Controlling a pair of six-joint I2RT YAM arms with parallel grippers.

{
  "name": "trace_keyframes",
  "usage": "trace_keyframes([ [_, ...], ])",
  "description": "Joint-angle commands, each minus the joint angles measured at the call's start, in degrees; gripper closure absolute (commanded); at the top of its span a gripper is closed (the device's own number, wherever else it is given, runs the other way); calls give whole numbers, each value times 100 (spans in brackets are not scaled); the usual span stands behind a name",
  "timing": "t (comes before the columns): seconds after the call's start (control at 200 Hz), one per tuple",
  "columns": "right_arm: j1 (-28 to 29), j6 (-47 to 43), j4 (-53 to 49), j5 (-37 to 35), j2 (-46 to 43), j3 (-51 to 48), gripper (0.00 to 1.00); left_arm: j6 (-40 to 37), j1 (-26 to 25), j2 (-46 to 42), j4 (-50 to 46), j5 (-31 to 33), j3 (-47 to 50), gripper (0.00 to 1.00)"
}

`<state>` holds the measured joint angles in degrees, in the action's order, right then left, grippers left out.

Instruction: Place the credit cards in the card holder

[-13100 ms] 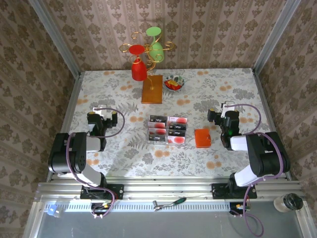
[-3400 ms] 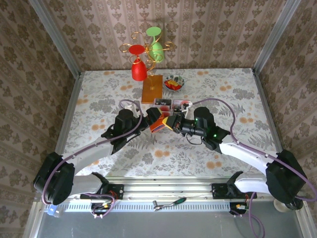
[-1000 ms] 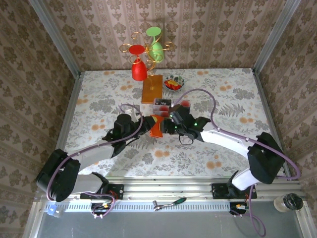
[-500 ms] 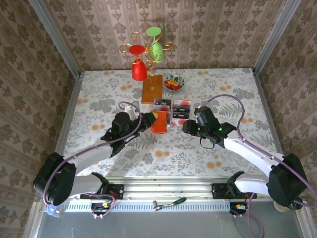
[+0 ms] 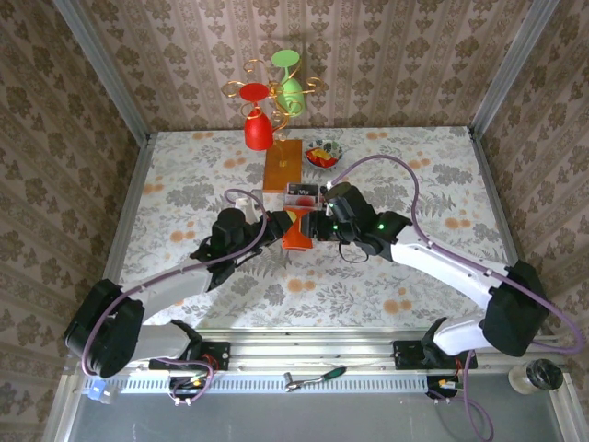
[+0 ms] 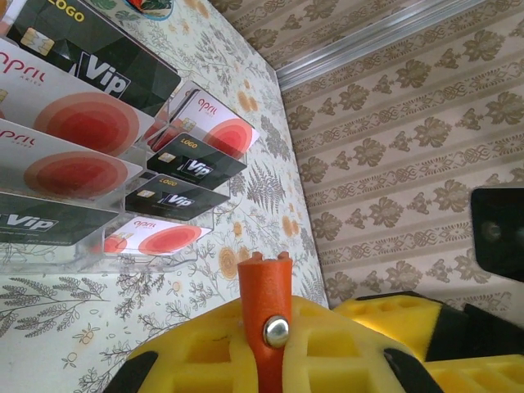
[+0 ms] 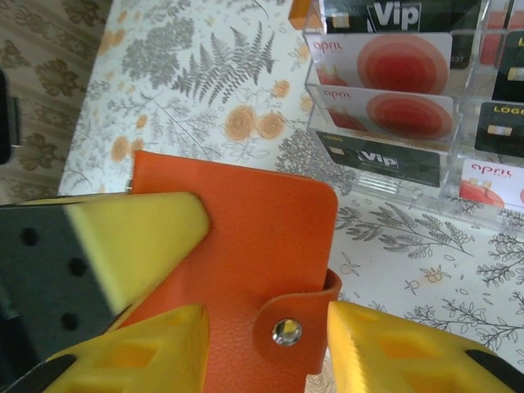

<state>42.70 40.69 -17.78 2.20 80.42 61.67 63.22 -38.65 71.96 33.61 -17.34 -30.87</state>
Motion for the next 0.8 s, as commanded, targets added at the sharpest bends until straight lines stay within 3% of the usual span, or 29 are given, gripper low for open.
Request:
trace_keyframes([
  [0.0, 48, 22, -19, -8, 259, 92, 58, -128, -33, 67, 110, 21, -268, 100],
  [0.145, 54, 31, -23, -179, 442, -26, 61, -108, -46, 163, 200, 5, -318, 100],
  [0.405, 37, 31, 16, -301, 621, -196, 85, -75, -43, 212, 280, 2, -323, 100],
  [0.525, 30, 63, 103, -246, 688, -291, 100, -67, -41, 213, 296, 3, -323, 100],
  [0.795, -252, 259, 357, -549, 546, -1195, 100, -27, -60, 95, 296, 3, -288, 100],
])
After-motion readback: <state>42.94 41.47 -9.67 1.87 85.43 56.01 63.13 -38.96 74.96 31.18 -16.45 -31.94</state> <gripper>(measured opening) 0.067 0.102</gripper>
